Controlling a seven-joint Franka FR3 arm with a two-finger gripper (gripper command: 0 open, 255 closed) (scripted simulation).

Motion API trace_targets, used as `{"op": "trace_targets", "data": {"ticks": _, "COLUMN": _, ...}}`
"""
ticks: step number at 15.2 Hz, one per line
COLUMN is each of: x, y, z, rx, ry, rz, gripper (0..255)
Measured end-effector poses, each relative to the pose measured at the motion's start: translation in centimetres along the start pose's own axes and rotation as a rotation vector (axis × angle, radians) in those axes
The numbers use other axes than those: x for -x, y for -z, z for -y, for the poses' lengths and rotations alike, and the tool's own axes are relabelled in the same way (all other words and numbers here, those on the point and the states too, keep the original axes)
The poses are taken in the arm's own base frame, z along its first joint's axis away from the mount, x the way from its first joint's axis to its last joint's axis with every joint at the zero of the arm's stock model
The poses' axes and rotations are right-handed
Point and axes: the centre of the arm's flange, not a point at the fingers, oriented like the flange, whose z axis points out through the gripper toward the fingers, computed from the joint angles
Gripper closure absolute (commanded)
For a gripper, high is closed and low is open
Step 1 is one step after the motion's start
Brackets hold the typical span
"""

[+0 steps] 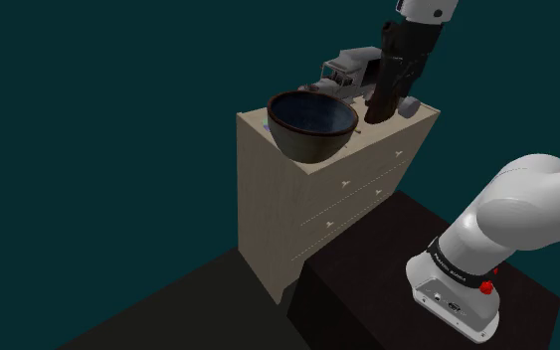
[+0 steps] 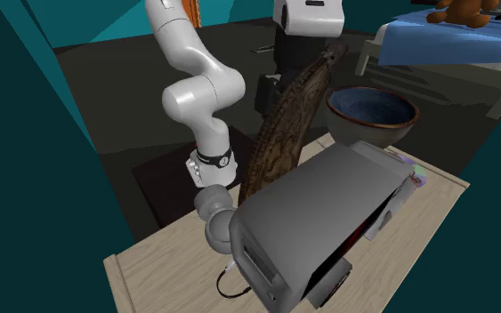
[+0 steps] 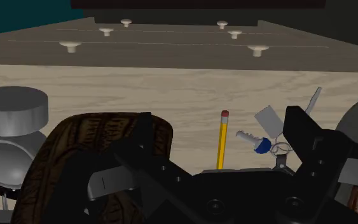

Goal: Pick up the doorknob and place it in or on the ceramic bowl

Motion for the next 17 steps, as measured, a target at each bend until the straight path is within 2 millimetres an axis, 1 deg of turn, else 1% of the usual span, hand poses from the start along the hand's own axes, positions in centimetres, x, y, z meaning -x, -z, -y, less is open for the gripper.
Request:
{"op": "trace_targets", "data": {"ticks": 1, "x": 0.0, "y": 0.0, "z": 0.0, "rx": 0.0, "ry": 0.0, "rz": 0.0, "gripper": 0}}
{"op": "trace_targets", "data": {"ticks": 2, "x": -0.2, "y": -0.2, "z": -0.6, "rx": -0.003, "ry": -0.003, "rz": 0.001, "gripper": 0}}
{"op": "trace_targets", "data": {"ticks": 4, "x": -1.1, "y": -0.2, "z": -2.6, "rx": -0.012, "ry": -0.015, "rz": 0.002, "gripper": 0}}
{"op": "trace_targets", "data": {"ticks": 6, "x": -2.1, "y": -0.7, "z": -5.5, "rx": -0.023, "ry": -0.029, "rz": 0.004, "gripper": 0}}
{"op": "trace_targets", "data": {"ticks": 10, "x": -3.9, "y": -1.3, "z": -10.6, "rx": -0.045, "ry": -0.057, "rz": 0.008, "gripper": 0}}
{"op": "trace_targets", "data": {"ticks": 12, "x": -4.6, "y": -2.0, "z": -13.2, "rx": -0.056, "ry": -0.071, "rz": 0.01, "gripper": 0}}
{"op": "trace_targets", "data": {"ticks": 13, "x": -4.8, "y": -1.9, "z": -14.4, "rx": -0.061, "ry": -0.078, "rz": 0.011, "gripper": 0}}
{"op": "trace_targets", "data": {"ticks": 14, "x": -5.4, "y": -1.9, "z": -15.4, "rx": -0.067, "ry": -0.085, "rz": 0.012, "gripper": 0}}
{"op": "trace_targets", "data": {"ticks": 16, "x": -6.2, "y": -2.6, "z": -18.4, "rx": -0.079, "ry": -0.098, "rz": 0.014, "gripper": 0}}
{"op": "trace_targets", "data": {"ticks": 17, "x": -6.3, "y": -2.7, "z": -19.9, "rx": -0.084, "ry": -0.106, "rz": 0.016, "gripper": 0}}
